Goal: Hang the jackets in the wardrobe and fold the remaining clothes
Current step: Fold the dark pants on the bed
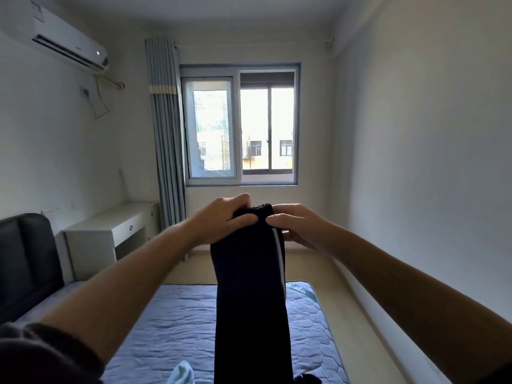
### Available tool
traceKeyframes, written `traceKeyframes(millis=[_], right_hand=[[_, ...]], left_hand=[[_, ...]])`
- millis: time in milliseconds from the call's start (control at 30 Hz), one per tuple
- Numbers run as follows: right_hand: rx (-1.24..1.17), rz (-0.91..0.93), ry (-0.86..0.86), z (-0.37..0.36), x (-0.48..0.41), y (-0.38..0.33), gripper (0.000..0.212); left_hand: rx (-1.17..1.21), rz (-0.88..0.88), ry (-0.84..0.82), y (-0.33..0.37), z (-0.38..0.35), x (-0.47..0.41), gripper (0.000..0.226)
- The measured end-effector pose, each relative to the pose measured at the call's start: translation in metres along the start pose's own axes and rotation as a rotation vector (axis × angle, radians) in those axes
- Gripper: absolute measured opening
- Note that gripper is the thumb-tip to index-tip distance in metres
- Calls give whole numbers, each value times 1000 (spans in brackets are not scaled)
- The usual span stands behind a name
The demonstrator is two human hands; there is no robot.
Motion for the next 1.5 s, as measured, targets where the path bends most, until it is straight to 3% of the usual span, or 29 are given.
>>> traceKeyframes(millis=[133, 200, 267, 400, 500, 667, 800, 933, 1067, 1200, 1300, 1500], right_hand=[[70, -19, 88, -3, 4, 11, 28], [153, -26, 210, -3, 6, 17, 32], [200, 2, 340, 6, 12, 19, 30], [103, 62, 405, 20, 28, 20, 36], [90, 95, 391, 17, 33, 17, 39], [294, 147, 333, 8, 38, 2, 42], [490, 212, 244, 4, 44, -19, 40], [621, 130, 296, 27, 52, -13, 20], [648, 69, 258, 31, 51, 5, 19], [686, 245, 150, 9, 51, -1, 60], [898, 447, 167, -1, 55, -12, 58], [1022, 551, 152, -13, 59, -19, 55]], left_hand=[[-102, -3, 82, 8, 9, -6, 56], [-128, -7, 108, 15, 16, -8, 57], [-111, -63, 61, 22, 19, -2, 47], [-77, -212, -31, 26, 25, 30, 39], [-112, -210, -56, 22, 24, 45, 49], [-76, -258, -69, 25, 18, 48, 18], [-5, -288, -72, 35, 17, 46, 13], [-47, -286, -192, 30, 18, 48, 22], [-154, -281, -232, 27, 12, 44, 33], [-193, -296, -182, 31, 4, 39, 14], [-184, -297, -175, 34, 6, 38, 14], [-133, -273, -177, 36, 12, 38, 16]])
Point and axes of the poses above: each hand's wrist, its own x-axis away from the middle knuckle, its own z-axis out of the back of the hand, y = z × x, the point moved 8 cm from there along -x, towards the middle knuckle, and after that the axes turned 12 degrees about x, right-handed, at the moved point
